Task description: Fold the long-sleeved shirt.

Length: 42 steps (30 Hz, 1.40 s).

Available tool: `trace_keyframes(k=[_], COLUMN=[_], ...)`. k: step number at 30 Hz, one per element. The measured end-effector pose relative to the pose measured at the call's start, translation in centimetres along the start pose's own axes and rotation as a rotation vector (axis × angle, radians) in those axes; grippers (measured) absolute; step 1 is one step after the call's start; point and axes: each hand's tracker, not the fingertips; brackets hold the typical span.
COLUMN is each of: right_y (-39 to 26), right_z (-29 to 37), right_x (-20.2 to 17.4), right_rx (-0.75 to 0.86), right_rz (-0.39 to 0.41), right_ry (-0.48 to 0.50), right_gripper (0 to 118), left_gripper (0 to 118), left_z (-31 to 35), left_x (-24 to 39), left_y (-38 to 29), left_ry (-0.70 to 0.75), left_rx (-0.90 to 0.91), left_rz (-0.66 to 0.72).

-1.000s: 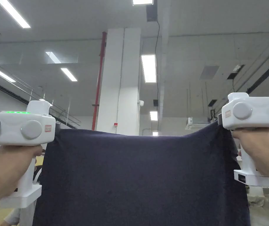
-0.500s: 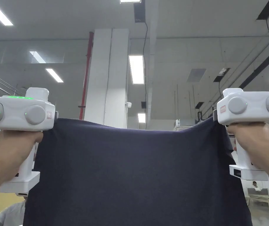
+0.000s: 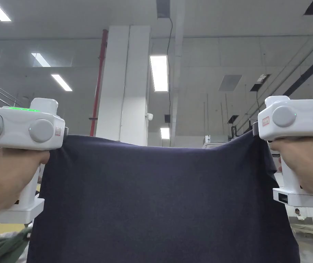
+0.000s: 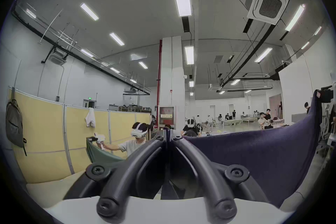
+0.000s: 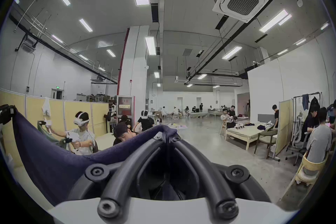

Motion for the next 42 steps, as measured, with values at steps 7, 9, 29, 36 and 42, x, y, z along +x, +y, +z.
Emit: trace_keyframes(k=[7, 9, 29, 36, 42], right_y=[-4.0, -5.3, -23.9, -33.7, -42.3], right_z=[-7.4, -9.3, -12.7, -2.2, 10.6], right_x=[-1.4, -1.6, 0.7, 3.1, 5.2], right_rx=[-0.019, -0.015, -0.179, -0.312, -0.434], right_rz=[-0.033, -0.028, -0.061, -0.025, -0.019], right_ry=[0.009, 0.015, 0.089, 0.161, 0.258], right_gripper=[13, 13, 13, 13, 13], left_gripper=[5, 5, 4, 4, 4], left_z=[-6.9, -8.8, -9.9, 1.1, 15.2], left_x=[1.0, 1.2, 1.5, -1.7, -5.2], left_y=[-4.4, -5.9, -23.3, -30.0, -35.7], left_ry=[0.0, 0.0, -0.114, -0.196, -0.262], left_rx=[-0.003, -0.007, -0.202, -0.323, -0.432], left_rz=[-0.003, -0.006, 0.032, 0.055, 0.096])
